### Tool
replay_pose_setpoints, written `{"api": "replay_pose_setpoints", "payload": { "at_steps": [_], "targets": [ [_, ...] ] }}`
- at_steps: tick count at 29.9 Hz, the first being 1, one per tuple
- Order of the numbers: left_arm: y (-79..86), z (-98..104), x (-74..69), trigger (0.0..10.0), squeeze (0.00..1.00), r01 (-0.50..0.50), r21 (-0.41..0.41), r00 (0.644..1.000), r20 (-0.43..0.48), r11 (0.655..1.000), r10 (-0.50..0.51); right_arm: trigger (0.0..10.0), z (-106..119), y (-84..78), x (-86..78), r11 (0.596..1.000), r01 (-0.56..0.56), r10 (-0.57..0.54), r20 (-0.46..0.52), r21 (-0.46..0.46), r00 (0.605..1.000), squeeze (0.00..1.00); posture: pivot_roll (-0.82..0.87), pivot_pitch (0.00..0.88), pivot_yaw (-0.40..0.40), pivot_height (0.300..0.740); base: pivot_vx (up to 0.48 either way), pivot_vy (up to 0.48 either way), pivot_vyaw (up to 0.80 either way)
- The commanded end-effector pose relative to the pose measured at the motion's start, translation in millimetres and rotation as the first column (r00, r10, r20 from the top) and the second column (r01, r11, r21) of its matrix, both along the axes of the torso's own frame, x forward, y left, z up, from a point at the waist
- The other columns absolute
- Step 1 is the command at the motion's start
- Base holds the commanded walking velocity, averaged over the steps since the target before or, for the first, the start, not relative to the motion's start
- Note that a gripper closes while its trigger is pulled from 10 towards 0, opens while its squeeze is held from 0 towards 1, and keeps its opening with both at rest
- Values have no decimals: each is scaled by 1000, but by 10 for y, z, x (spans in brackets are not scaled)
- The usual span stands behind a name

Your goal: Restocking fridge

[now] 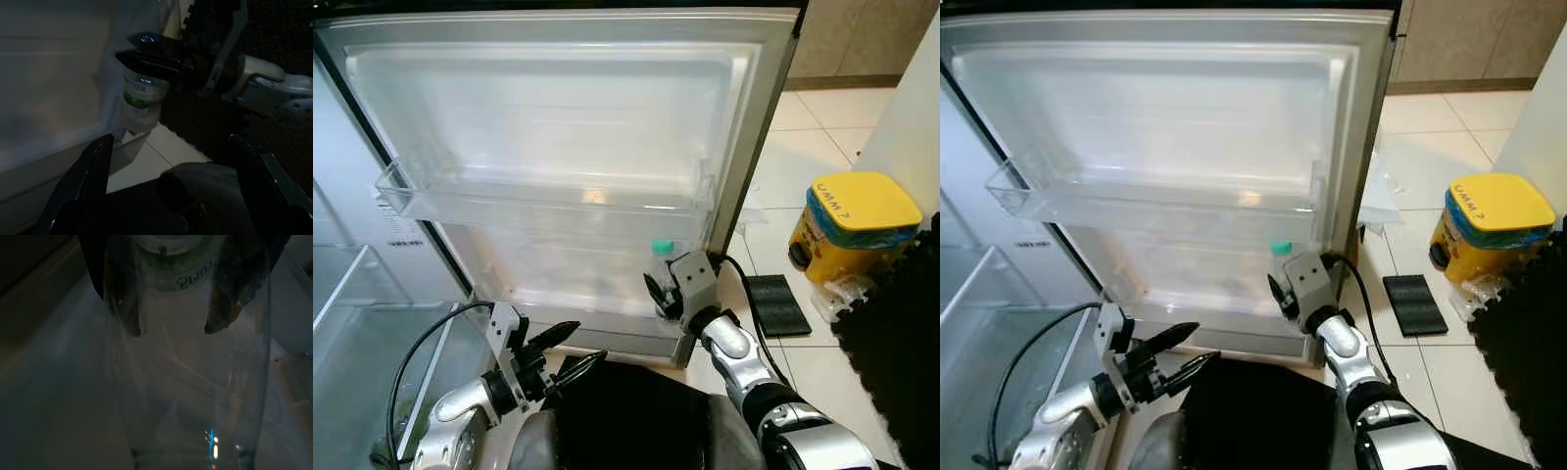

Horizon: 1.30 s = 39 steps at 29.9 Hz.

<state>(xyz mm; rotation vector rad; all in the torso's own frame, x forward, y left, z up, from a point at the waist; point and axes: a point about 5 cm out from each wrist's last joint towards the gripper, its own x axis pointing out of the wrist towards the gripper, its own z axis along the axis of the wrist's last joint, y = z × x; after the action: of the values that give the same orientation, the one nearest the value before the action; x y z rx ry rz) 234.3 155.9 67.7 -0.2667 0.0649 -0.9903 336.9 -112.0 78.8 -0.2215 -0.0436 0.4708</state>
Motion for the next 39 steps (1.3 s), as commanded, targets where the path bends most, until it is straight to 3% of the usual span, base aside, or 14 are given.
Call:
{"api": "replay_pose_setpoints", "payload": {
  "at_steps": [1,8,15,26,33,36,37,39],
  "targets": [
    [40,-12,-36,10000,0,-4,14,1000,-15,1000,4,10000,-74,116,-45,999,-52,51,-38,-13,998,0,214,215,52,546,0,0,0],
    [44,-35,-59,10000,0,-33,15,999,-30,999,33,10000,155,236,55,994,-107,107,48,2,993,0,209,227,48,546,0,0,0],
    [37,-26,-78,10000,0,-42,13,998,-35,999,43,10000,139,333,31,987,-147,150,55,-58,987,0,216,238,47,546,0,0,0],
    [41,19,-139,10000,0,-43,5,999,-33,999,43,10000,130,182,95,979,-22,41,93,-201,995,0,233,259,52,546,0,0,0],
    [33,31,-161,10000,0,-40,3,999,-37,999,40,10000,103,116,112,980,31,-17,73,-195,997,0,230,261,52,546,0,0,0],
    [24,39,-157,10000,0,-36,2,999,-37,999,36,10000,-4,103,64,989,55,-55,5,-134,998,0,231,262,53,546,0,0,0],
    [23,41,-157,10000,0,-35,2,999,-37,999,35,10000,-37,104,45,992,60,-62,-14,-115,998,102,230,263,55,546,0,0,0],
    [21,45,-157,10000,0,-33,1,999,-37,999,33,10000,-65,108,26,993,67,-70,-27,-99,997,153,233,261,55,546,0,0,0]
  ]
}}
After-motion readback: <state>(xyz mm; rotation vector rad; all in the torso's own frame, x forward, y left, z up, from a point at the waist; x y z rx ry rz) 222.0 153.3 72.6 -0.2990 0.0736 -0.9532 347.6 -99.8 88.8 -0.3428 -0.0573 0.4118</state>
